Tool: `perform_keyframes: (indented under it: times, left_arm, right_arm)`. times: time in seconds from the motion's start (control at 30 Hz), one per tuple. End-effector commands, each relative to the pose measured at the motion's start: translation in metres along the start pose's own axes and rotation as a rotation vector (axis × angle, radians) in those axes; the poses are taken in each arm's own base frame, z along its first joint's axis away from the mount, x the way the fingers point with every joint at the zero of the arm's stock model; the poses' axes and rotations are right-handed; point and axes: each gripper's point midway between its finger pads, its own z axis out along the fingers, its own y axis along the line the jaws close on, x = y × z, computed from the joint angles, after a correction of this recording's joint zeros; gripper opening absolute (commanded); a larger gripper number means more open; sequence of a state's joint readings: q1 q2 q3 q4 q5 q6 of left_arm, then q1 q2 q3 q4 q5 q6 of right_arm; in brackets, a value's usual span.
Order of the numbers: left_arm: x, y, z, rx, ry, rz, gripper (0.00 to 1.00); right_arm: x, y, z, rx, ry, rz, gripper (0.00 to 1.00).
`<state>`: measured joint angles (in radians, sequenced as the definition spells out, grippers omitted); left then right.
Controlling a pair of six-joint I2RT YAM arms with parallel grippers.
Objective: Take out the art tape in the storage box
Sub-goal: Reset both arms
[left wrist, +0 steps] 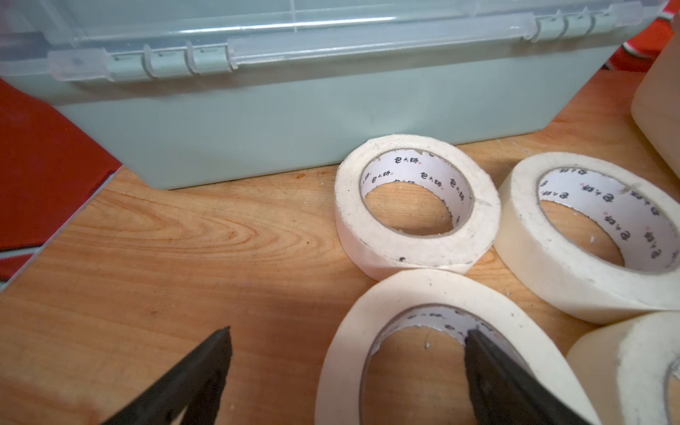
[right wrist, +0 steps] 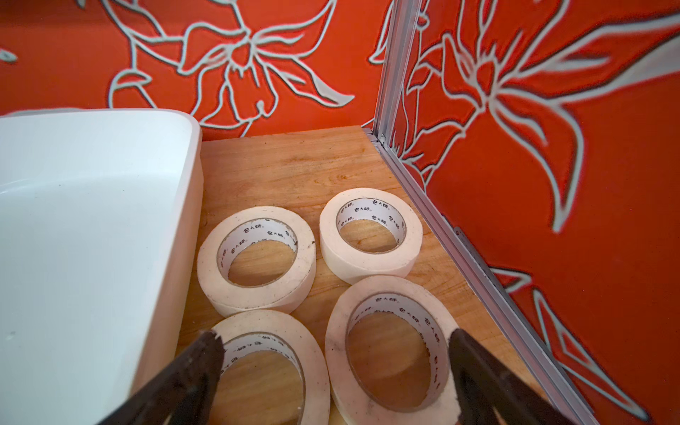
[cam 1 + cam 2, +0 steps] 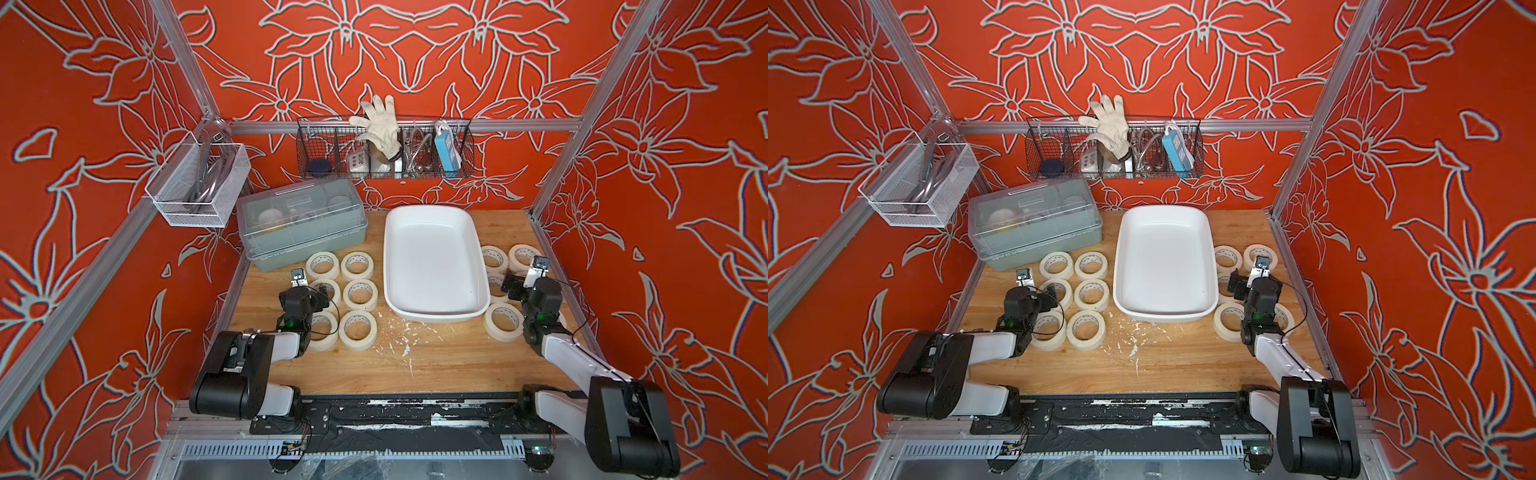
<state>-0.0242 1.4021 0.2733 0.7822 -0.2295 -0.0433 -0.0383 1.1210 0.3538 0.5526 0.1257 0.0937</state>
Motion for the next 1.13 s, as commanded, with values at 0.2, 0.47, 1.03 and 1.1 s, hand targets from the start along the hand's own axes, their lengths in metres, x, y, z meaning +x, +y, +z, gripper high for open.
perform_keyframes:
  times: [0.2,0.47,1.03,1.1]
  left_arm:
    - [-0.013,-0.003,0.003,0.018,-0.033,0.002,0.98]
    - [-0.013,-0.003,0.003,0.019,-0.033,0.002,0.98]
    - [-0.013,-0.003,0.003,0.019,-0.034,0.002,0.98]
    - [-0.013,-0.003,0.003,0.019,-0.033,0.003,0.98]
  right_arm:
    - [0.044,0.015,0.013,-0.053,0.007,-0.041,0.99]
    - [0.05,0.026,0.025,-0.074,0.056,-0.087,0.99]
    - [0.051,0.033,0.027,-0.103,0.066,-0.112,0.99]
    - [0.05,0.033,0.027,-0.102,0.065,-0.111,0.99]
